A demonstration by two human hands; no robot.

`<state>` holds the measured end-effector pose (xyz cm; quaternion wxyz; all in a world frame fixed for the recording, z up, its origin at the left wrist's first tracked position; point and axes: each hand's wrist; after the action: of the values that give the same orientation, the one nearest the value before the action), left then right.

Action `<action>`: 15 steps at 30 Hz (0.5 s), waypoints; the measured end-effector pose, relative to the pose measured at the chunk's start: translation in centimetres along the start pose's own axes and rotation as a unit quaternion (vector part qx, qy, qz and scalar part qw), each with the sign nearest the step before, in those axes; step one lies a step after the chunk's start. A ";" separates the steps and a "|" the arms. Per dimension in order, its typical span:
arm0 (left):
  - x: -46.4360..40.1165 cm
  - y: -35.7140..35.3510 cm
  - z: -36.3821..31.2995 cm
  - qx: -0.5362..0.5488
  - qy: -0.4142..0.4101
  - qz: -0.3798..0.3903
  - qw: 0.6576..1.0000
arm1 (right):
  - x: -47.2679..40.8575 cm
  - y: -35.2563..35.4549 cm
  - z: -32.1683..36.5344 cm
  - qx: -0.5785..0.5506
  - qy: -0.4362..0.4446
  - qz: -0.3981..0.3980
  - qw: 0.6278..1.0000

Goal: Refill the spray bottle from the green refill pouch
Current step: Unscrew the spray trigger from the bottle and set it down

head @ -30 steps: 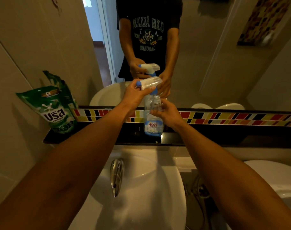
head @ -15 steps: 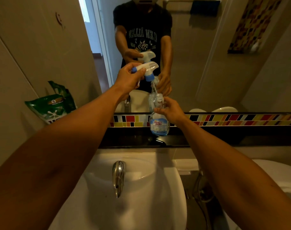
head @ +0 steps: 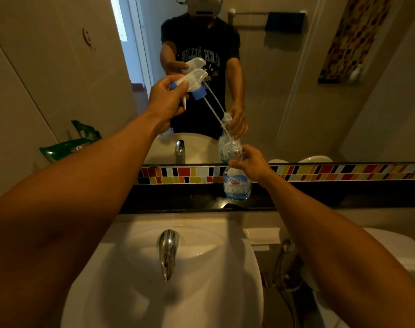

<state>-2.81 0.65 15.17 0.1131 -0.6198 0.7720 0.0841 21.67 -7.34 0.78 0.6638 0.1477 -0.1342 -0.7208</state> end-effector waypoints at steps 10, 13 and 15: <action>1.0 2.2 0.6 -0.046 -0.003 -0.054 0.997 | 1.2 0.6 -0.4 0.009 -0.012 -0.017 1.000; 1.3 3.1 1.4 -0.045 0.022 -0.072 0.996 | 1.4 0.7 -0.2 0.006 -0.010 -0.028 1.000; 1.5 3.6 1.9 -0.037 0.041 -0.080 0.995 | 1.5 0.7 -0.1 -0.001 -0.009 -0.038 0.999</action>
<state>-6.52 0.53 12.85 0.0649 -0.6862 0.7204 0.0775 22.27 -8.87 0.91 0.6347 0.1454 -0.1335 -0.7471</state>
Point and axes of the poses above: each hand's wrist, its own x-axis away from the middle knuckle, its own y-axis out of the back of the hand, z = x × y, and after that the axes turned 3 degrees about z, right-handed
